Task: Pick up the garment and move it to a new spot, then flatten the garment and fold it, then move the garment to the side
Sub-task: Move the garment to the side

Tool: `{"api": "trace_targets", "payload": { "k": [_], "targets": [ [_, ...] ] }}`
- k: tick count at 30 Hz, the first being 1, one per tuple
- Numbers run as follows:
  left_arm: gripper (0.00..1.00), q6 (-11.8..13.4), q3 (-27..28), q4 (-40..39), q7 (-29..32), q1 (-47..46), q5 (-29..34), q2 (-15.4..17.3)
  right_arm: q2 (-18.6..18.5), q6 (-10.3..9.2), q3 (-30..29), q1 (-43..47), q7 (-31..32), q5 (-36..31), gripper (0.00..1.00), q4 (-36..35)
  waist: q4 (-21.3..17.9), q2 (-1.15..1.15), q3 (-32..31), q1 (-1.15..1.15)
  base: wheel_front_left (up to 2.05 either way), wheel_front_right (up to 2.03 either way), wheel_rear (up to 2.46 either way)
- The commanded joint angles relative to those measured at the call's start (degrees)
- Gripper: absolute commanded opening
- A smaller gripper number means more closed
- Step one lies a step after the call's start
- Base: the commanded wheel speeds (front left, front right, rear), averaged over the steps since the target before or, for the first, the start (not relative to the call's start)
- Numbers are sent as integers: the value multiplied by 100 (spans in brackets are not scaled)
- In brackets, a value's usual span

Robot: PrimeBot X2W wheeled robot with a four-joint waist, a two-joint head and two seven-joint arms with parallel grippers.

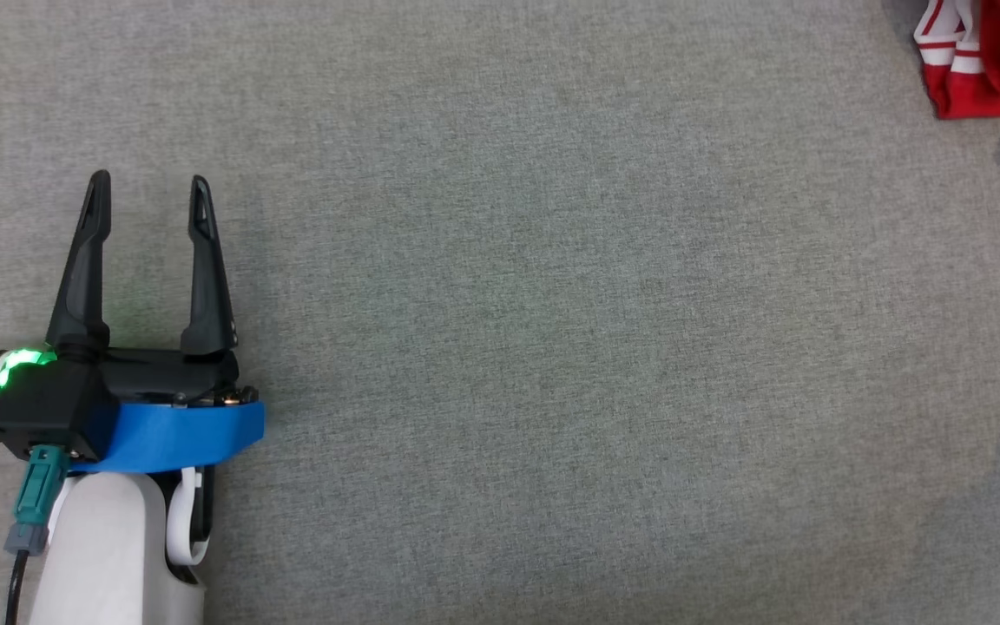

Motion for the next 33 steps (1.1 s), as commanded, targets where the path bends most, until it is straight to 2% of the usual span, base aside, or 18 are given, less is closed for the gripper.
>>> {"api": "trace_targets", "payload": {
  "k": [1,4,5,6,7,13,19,25,33],
  "targets": [
    [100,-6,-3,-21,-25,-111,42,45,-76,-4,50,-119,-31,-82,0,-34,-31,0,35,-1,0,0,0],
    [100,-17,-34,-32,-25,-180,49,35,-36,-4,56,-188,22,-64,2,-35,-41,0,93,-1,0,0,0],
    [100,-20,-42,-26,-25,-196,51,29,-32,-4,46,-209,38,-79,18,-18,-34,0,104,-1,0,0,0],
    [100,-26,-53,-28,-25,-217,48,24,-32,-4,27,-233,38,-102,50,7,-21,0,112,-1,0,0,0],
    [100,-34,-57,-30,-25,-228,39,25,-19,-4,-1,-240,67,-112,100,60,-4,0,113,-1,0,0,0],
    [100,-18,7,0,-25,-119,-23,15,70,-4,-100,-274,34,-233,100,273,90,0,-14,-1,0,0,0],
    [100,41,87,97,-25,108,-59,-24,336,-3,-82,-26,-350,-392,100,356,127,0,-520,-1,0,0,0],
    [100,79,209,181,-25,517,-130,-70,850,-3,37,421,-755,-447,100,79,194,0,-1187,-1,0,0,0],
    [100,89,285,361,-25,1059,-236,-152,1615,-3,22,1415,-838,-500,100,-729,432,0,-1979,-1,0,0,0]
  ]
}}
